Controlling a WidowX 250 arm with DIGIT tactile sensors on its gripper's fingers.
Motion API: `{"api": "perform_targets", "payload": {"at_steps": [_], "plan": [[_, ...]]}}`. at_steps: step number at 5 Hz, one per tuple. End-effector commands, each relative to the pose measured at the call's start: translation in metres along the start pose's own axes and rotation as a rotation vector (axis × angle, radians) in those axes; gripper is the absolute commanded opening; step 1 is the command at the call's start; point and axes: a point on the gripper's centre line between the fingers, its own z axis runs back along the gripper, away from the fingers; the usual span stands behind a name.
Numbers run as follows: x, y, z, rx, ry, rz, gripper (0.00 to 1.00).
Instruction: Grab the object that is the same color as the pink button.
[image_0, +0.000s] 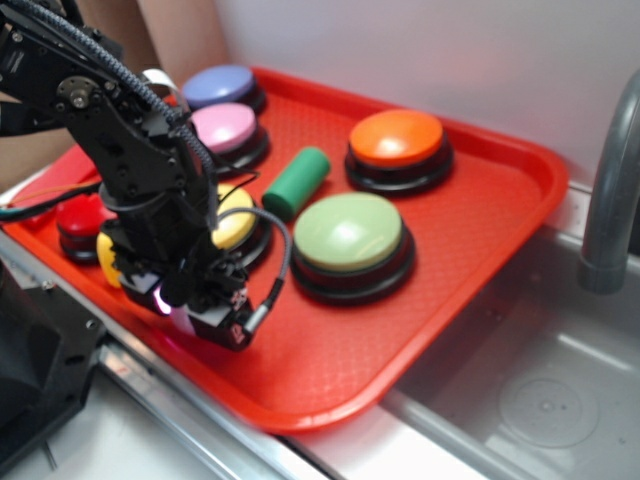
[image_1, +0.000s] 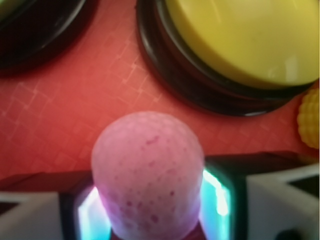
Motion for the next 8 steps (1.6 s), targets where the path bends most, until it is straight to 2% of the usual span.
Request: {"api": "perform_targets", "payload": {"at_steps": [1,2,3,4,5,6,7,8], "plan": [[0.023,0.015,0.033,-0.089,0.051,0.007,0.03],[0.032,0.023,0.060,-0.096,0.001,0.008,0.04],[0.049,0.041,0.111,-0.074,-0.096,-0.014,0.06],[0.065,0.059,0.142,-0.081,-0.142,0.021,0.13],[0.080,0.075,0.162,-0.072,-0.174,0.049,0.12],[0.099,0.094,0.170,-0.058,-0.163,0.063,0.10],[0.103,0.094,0.159,-0.092,-0.093,0.029,0.12],[0.103,0.094,0.159,-0.092,-0.093,0.029,1.00]]}}
